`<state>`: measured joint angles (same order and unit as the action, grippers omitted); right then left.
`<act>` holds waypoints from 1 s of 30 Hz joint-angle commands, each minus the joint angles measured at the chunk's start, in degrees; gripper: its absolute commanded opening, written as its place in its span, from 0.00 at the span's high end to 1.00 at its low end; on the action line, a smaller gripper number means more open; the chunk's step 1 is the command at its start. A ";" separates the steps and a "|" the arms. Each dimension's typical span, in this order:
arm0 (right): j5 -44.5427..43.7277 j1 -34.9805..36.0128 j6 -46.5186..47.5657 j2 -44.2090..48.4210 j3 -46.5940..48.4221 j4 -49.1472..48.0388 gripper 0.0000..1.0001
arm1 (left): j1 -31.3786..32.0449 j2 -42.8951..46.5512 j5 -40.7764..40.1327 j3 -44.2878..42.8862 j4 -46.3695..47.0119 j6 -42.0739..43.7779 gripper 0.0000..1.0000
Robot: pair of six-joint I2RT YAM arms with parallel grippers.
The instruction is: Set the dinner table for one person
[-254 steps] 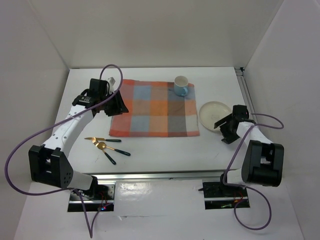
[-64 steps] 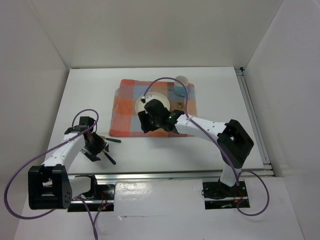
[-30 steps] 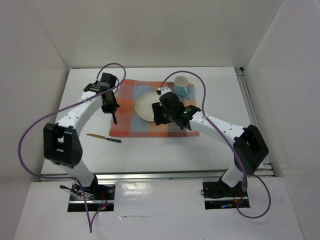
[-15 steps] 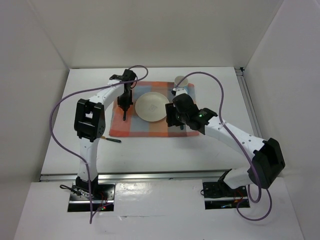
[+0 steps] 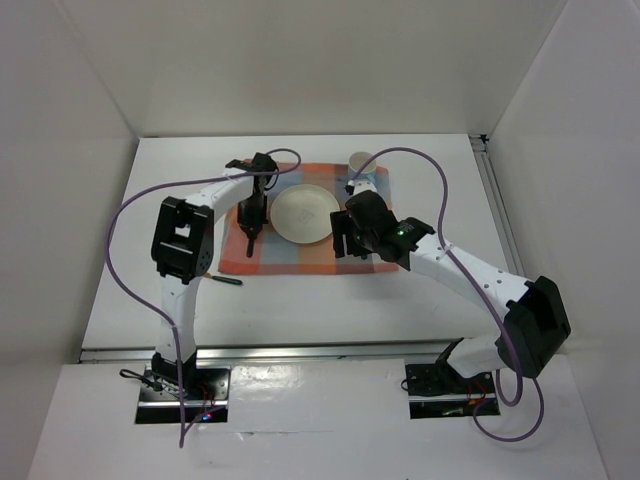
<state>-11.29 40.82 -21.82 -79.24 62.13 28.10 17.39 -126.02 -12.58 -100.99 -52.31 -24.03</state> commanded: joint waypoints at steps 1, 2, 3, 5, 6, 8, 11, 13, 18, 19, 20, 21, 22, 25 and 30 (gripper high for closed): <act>-1.10 -0.30 -0.41 1.55 0.98 0.73 0.24 | 0.63 0.07 -0.69 -1.92 -2.08 -0.66 0.81; -1.10 -0.30 -0.41 1.55 0.98 1.25 0.22 | 0.63 0.07 -1.21 -1.93 -2.87 -0.67 0.70; -0.58 -0.30 -0.41 1.55 1.50 1.26 0.22 | 0.63 0.07 -1.22 -2.54 -2.88 -0.67 0.56; 0.47 -0.30 -0.41 2.07 1.50 1.26 0.22 | 0.63 2.60 -1.22 -2.55 -3.41 -0.67 0.47; 1.00 -0.30 -0.41 2.07 2.03 1.26 0.22 | 0.63 3.75 -1.22 -2.55 -3.93 -0.67 0.42; 3.11 -0.30 -0.41 1.29 2.03 0.03 0.22 | 0.63 6.47 -0.52 -3.77 -4.81 -0.67 0.36; 6.80 1.79 0.91 -0.82 2.55 -3.65 0.22 | 0.63 13.94 0.01 -4.30 -6.04 -1.72 0.15; 7.33 4.43 2.48 -4.85 3.96 -6.47 0.22 | 0.63 19.63 -0.78 -4.30 -7.88 -2.25 0.09; 5.66 14.27 7.84 -19.59 10.71 -15.15 0.24 | -5.24 30.97 -2.62 -3.61 -11.40 -4.97 0.10; 6.53 15.42 10.55 -21.81 12.12 -16.22 0.24 | -6.13 33.27 -5.50 -2.82 -12.02 -7.93 0.11; 7.33 16.39 11.97 -23.92 13.53 -17.28 0.24 | -7.09 35.90 -5.53 -1.76 -12.02 -8.48 0.11; 7.33 18.14 13.02 -25.86 16.68 -18.07 0.24 | -8.93 41.67 -5.53 0.94 -9.32 -8.49 0.11; 7.94 18.77 13.99 -29.44 18.36 -19.12 0.24 | -9.47 44.43 -5.53 2.28 -8.34 -8.49 0.12; 9.88 20.09 17.15 -36.39 25.48 -19.13 0.24 | -11.58 52.35 -3.95 6.06 -5.43 -8.31 0.12; 12.07 22.11 18.84 -45.37 35.15 -17.12 0.24 | -13.43 54.03 -3.24 5.99 -6.13 -7.78 0.13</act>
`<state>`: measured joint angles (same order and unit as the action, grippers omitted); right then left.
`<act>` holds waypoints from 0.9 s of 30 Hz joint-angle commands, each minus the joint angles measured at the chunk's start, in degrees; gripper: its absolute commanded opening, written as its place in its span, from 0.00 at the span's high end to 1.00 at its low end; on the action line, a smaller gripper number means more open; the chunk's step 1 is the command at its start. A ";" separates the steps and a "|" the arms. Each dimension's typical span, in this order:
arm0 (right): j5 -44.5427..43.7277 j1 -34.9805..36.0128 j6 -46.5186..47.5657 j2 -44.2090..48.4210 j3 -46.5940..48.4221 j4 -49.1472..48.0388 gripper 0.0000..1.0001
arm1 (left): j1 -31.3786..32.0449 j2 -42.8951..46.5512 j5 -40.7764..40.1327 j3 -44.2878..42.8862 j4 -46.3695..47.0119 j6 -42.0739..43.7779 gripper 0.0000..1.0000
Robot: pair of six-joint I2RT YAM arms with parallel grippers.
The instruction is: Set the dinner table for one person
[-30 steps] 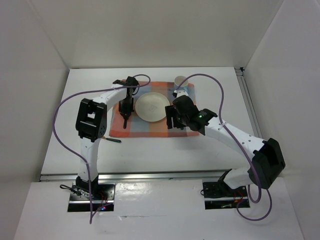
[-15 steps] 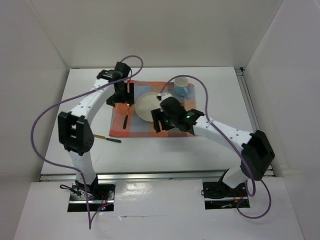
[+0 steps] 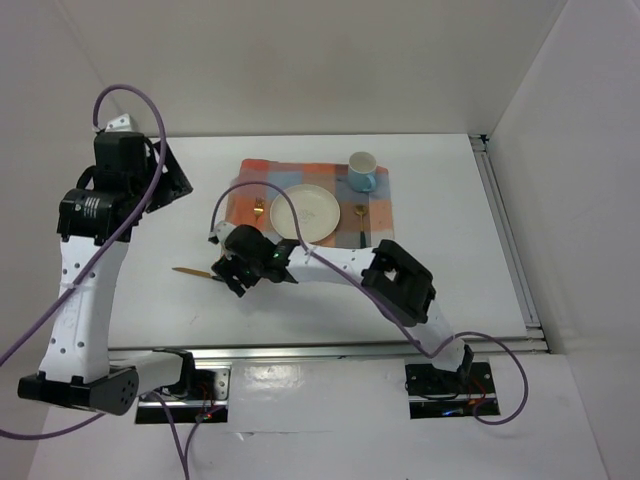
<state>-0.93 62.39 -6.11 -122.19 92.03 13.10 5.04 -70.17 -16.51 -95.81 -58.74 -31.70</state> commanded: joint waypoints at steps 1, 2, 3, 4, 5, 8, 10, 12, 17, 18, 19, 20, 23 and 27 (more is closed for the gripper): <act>1.72 0.54 3.12 -3.66 8.14 -2.12 0.24 | -1.08 -1.81 0.69 0.80 -0.49 -0.11 0.13; 2.24 0.54 3.12 -6.10 9.47 -1.33 0.24 | -1.08 -1.81 1.30 0.80 -0.50 -0.11 0.13; 2.25 0.54 3.12 -7.35 11.05 -0.37 0.24 | -1.08 -1.81 1.31 0.80 -0.50 -0.11 0.13; 2.86 0.54 3.12 -8.49 14.03 0.16 0.25 | -1.08 -1.81 1.31 2.19 -0.50 -0.11 0.13; 2.86 0.54 3.12 -10.76 15.45 1.30 0.25 | -1.08 -1.29 1.92 2.90 -0.50 -0.11 0.13; 3.57 1.07 3.12 -14.20 19.85 2.80 0.30 | -1.08 -0.67 2.54 5.10 1.00 -0.11 0.13; 4.09 1.59 3.12 -15.00 21.08 2.80 0.32 | -1.08 -0.67 3.06 5.63 1.00 -0.11 0.13; 4.09 2.20 2.59 -16.41 21.70 2.80 0.33 | -1.08 -0.67 3.07 5.63 1.00 -0.11 0.13; 3.57 2.73 2.59 -17.20 21.10 3.51 0.40 | -1.61 -0.67 3.07 6.78 1.52 -0.11 0.13; 3.57 2.74 2.59 -17.20 21.09 3.51 0.41 | -1.61 -0.67 3.07 6.78 1.52 0.41 0.13; 2.61 3.35 2.59 -17.20 19.69 3.51 0.44 | -1.61 -0.67 3.07 6.78 1.52 0.41 0.13; 2.60 3.96 2.59 -17.20 19.68 3.51 0.46 | -1.61 -0.67 3.07 6.78 1.52 0.41 0.13; -0.30 5.02 2.59 -16.68 18.28 3.51 0.50 | -1.61 -0.67 3.07 6.78 1.52 0.41 0.13; -1.53 5.55 2.59 -15.10 15.90 3.51 0.58 | -1.61 -0.67 3.59 6.78 1.52 0.41 0.13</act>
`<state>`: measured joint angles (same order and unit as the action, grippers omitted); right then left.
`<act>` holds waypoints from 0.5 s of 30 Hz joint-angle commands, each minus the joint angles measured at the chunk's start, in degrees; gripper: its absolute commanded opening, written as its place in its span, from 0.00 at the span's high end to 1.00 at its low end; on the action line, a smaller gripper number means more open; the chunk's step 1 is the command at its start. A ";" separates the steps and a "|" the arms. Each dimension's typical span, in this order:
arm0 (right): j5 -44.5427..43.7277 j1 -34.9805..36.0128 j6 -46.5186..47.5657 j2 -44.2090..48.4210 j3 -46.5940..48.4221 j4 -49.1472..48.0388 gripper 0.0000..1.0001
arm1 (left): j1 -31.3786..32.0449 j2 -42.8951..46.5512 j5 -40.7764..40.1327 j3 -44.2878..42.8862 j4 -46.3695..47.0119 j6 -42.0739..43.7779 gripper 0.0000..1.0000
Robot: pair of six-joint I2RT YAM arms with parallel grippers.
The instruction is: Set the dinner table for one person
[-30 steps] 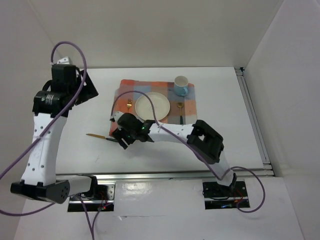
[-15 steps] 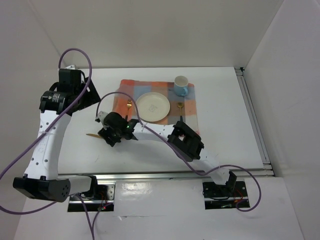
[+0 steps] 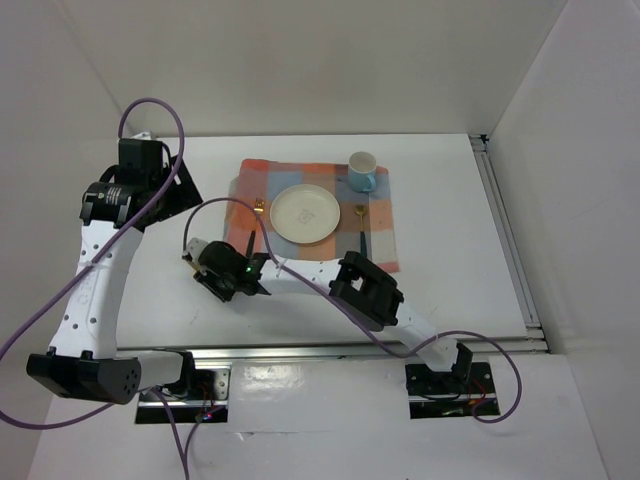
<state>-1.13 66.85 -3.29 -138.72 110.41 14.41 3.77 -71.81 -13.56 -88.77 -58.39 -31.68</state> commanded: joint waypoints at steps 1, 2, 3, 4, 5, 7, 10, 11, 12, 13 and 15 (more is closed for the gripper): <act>-1.34 1.09 -0.84 1.95 -3.26 2.20 0.66 | -0.34 0.97 0.64 -0.78 1.17 0.39 0.13; -1.86 1.61 -1.36 1.96 -3.27 2.20 0.75 | -0.34 0.97 0.64 -0.79 1.17 0.39 0.13; -1.86 1.62 -1.37 2.74 -3.88 2.20 0.84 | -0.34 0.97 0.64 -0.79 1.17 0.39 0.13; -1.86 1.62 -2.06 3.27 -3.89 2.20 0.94 | -0.34 0.97 1.16 -0.79 1.17 0.39 0.13; -1.86 1.62 -2.85 4.06 -4.67 2.20 1.00 | -0.34 0.97 1.17 -0.79 1.17 0.39 0.13; -1.86 1.62 -3.38 8.43 -8.35 1.15 1.00 | -0.34 0.97 1.78 -1.31 1.17 0.39 0.13; 0.06 1.62 -3.39 19.04 -19.67 -2.79 1.00 | -0.34 0.36 1.78 -2.54 1.17 0.39 0.13; 0.07 1.62 -4.26 22.31 -23.10 -3.77 1.00 | -0.34 -0.17 1.78 -2.55 1.17 0.39 0.13; -1.15 1.62 -4.88 25.48 -29.31 -4.30 1.00 | -0.34 -0.17 1.78 -3.24 1.17 0.39 0.13; -2.46 1.62 -5.75 28.47 -32.07 -4.31 1.00 | -0.34 -0.17 2.39 -3.25 1.17 0.39 0.13; -6.07 0.47 -9.70 36.65 -36.56 -1.77 1.00 | -0.34 -0.79 3.02 -3.86 1.70 0.92 0.13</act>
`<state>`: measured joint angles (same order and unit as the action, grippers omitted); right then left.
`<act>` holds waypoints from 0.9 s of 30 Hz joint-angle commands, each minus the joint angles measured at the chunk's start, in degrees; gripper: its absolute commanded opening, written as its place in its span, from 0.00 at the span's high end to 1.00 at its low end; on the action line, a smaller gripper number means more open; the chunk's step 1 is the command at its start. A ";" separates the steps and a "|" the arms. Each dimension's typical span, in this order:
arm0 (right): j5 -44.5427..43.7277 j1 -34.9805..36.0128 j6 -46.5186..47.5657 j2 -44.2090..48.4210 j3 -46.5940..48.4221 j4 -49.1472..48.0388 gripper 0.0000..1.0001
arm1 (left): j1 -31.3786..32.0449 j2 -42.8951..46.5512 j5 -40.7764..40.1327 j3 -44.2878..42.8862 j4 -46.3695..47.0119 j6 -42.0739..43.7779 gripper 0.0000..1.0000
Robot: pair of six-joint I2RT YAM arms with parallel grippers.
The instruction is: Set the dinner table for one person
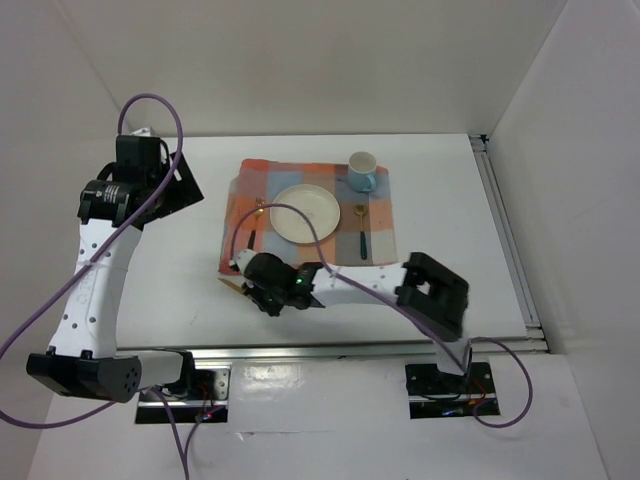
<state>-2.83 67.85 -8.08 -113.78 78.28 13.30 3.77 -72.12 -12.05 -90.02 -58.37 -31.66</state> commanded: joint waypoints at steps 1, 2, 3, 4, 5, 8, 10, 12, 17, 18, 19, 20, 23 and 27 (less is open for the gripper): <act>-5.07 -2.71 -6.85 14.00 -8.02 0.84 1.00 | -0.34 -1.00 2.46 -2.62 1.68 0.90 0.13; -5.08 -4.38 -11.30 17.76 -9.45 5.37 1.00 | -0.34 -1.01 3.17 -2.62 2.38 0.90 0.13; -6.91 -6.05 -13.52 19.63 -10.77 7.60 1.00 | -0.34 -1.79 3.18 -2.62 2.38 0.90 0.13; -8.23 -8.76 -15.55 21.56 -12.43 9.27 1.00 | -0.34 -1.80 3.18 -2.62 2.38 0.90 0.13; -9.64 -10.10 -19.66 25.93 -15.93 11.64 1.00 | -0.34 -1.80 3.18 -2.10 2.38 0.90 0.15; -9.31 -17.12 -23.73 33.50 -21.49 12.19 1.00 | -0.34 -2.50 3.18 -1.48 2.99 0.90 0.15; -5.18 -23.95 -23.74 34.50 -22.38 11.13 1.00 | -0.34 -2.50 3.70 -1.48 3.00 0.90 0.15; -4.55 -27.50 -24.27 33.80 -21.86 11.13 1.00 | -0.34 -2.50 3.70 -0.95 3.52 0.90 0.15; -2.00 -35.67 -21.46 25.90 -15.73 9.90 1.00 | -0.86 -2.50 4.32 -0.95 3.53 0.90 0.15; -2.00 -36.47 -21.46 22.75 -14.66 9.90 1.00 | -0.87 -2.50 4.93 -0.95 3.53 0.38 0.15; -1.48 -37.87 -21.46 21.33 -13.78 9.90 1.00 | -0.87 -2.50 4.93 -0.25 3.53 0.37 0.15; -1.48 -38.49 -21.46 20.10 -12.12 9.90 1.00 | -0.87 -1.98 4.93 0.36 3.53 0.37 0.15; -0.69 -39.98 -22.16 16.75 -10.96 7.45 1.00 | -0.87 -1.97 4.93 0.98 3.53 0.37 0.15; -0.69 -41.49 -24.70 13.32 -10.34 5.60 1.00 | -0.87 -1.45 4.93 1.51 3.53 0.37 0.15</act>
<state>-3.90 27.14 -30.61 -99.35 64.77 22.74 3.18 -75.00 -7.79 -88.51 -55.90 -31.62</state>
